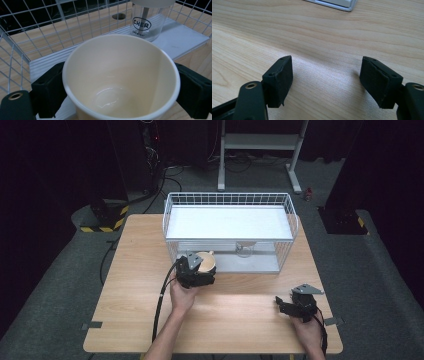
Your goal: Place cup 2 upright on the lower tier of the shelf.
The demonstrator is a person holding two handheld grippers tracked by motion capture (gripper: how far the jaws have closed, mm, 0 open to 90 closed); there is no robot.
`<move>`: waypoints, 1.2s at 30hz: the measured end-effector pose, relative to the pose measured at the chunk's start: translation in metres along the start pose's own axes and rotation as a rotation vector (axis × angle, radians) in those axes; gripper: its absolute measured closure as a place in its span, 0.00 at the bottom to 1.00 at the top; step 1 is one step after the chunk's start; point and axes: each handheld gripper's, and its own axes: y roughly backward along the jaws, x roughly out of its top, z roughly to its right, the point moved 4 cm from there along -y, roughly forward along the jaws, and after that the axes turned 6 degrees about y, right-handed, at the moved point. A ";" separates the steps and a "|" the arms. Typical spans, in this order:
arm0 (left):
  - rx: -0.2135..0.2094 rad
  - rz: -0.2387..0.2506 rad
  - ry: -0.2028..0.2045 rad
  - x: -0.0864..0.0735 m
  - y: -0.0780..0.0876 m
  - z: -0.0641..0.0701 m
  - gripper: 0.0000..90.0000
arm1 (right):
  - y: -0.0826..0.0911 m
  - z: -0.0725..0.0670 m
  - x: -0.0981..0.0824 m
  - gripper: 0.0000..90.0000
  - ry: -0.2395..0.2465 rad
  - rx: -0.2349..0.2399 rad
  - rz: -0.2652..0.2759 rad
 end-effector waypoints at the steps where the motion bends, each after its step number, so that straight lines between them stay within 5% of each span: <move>1: 0.000 0.003 0.000 0.001 -0.002 0.000 0.11 | 0.000 0.000 0.000 0.30 0.001 0.000 0.000; 9: 0.005 0.004 0.034 -0.001 -0.013 -0.006 0.11 | 0.000 0.000 0.000 0.30 0.000 0.000 0.000; 36: 0.012 0.020 0.033 -0.004 -0.026 -0.017 0.11 | 0.000 0.000 0.000 0.30 0.000 0.000 0.000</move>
